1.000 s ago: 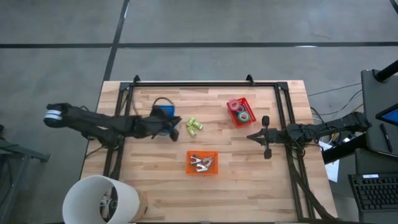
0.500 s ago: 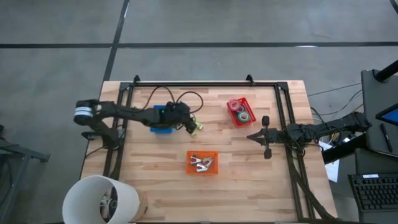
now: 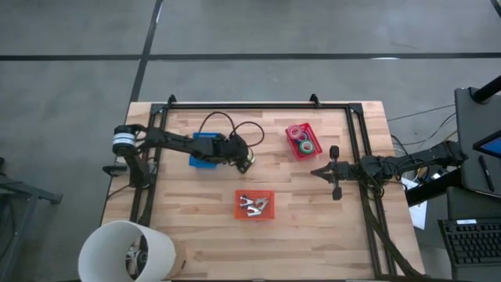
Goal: Pick and place Stapler, Stapler remover, tape
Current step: Put the top left green staple wire box into the blue basket
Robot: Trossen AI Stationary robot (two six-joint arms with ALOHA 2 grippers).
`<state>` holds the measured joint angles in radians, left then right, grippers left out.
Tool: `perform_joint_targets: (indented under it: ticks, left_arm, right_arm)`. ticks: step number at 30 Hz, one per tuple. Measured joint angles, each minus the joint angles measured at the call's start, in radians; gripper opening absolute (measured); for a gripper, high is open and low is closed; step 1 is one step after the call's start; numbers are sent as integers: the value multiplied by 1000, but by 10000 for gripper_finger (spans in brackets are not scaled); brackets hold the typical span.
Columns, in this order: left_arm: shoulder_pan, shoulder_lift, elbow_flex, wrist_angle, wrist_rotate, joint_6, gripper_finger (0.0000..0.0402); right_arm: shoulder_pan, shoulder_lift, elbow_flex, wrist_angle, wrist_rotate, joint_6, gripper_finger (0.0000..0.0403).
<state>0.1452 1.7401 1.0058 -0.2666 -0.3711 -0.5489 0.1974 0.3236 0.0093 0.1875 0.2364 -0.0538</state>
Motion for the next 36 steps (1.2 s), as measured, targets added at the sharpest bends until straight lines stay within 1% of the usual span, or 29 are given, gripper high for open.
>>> perform_joint_targets:
  ticks: [13,24,31,34,36]
  left_arm:
    - [4,63,-2,4,-11,17,252]
    - [20,68,-6,-16,-10,28,252]
    - [52,68,-8,-20,16,25,236]
    - [68,69,-9,-20,22,58,232]
    - [80,69,-9,-16,50,87,232]
  right_arm:
    - [0,0,0,0,0,-2,8]
    - [0,0,0,0,0,0,8]
    - [0,0,0,0,0,-1,8]
    - [0,0,0,0,0,1,8]
    - [0,0,0,0,0,-2,8]
